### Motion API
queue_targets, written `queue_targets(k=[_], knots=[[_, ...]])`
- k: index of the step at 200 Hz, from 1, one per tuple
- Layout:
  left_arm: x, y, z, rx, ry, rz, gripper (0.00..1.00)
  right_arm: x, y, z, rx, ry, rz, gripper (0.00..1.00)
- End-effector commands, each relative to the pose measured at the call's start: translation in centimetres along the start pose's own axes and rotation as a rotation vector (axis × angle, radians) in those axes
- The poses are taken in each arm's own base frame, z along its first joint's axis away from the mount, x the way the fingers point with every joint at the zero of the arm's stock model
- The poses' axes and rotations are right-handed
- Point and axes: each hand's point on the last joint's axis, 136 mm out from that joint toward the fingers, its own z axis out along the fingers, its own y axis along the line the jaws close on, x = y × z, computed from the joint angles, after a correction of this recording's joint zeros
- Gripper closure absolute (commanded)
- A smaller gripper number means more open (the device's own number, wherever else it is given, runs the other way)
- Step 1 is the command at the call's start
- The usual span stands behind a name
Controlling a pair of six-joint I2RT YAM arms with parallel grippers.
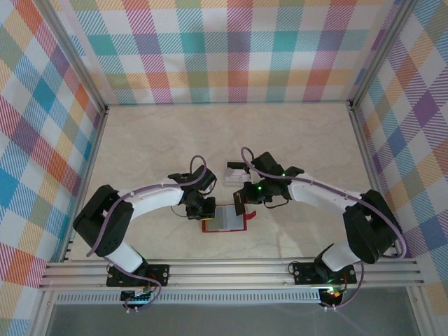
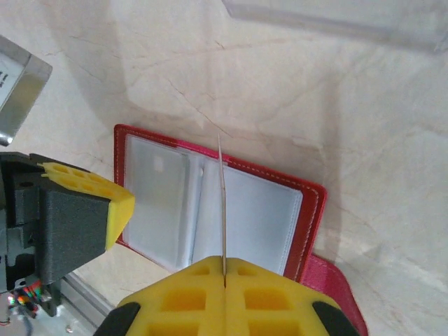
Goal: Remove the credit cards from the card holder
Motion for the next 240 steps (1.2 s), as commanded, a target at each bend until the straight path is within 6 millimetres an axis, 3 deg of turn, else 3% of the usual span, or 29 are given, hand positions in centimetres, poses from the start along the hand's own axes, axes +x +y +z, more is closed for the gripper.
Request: queue_targets(k=[1,59,107,141,181,240], knots=[[-0.6,-0.4,-1.8,0.016,-0.056,0.022,0.84,-0.9,-0.8,-1.8,0.089,-0.038,-0.184,0.98],[-2.3,-0.2,-4.5,-0.005,-0.198,0.041,0.80,-2.6,0.8,-3.6,0.095,-0.052,-0.726,1.00],[-2.3,1.4,-5.8,-0.021,-0.282,0.011,0.81,-5.2,-1.6,-4.0,0.301,0.052,-1.029,1.00],[-2.0,3.1,-5.9,-0.048,-0.304,-0.041,0.79,-8.0,-2.0,-4.7,0.340,0.069,-1.134,1.00],[-1.3,4.5,-5.4,-0.071,-0.295,-0.079,0.78,-9.9,-2.1,-4.6,0.346,0.143,-1.235,1.00],[-1.2,4.6,-5.5,-0.066,-0.295,-0.097,0.76,-12.1,-1.5,-3.3,0.312,0.255,-1.275,1.00]])
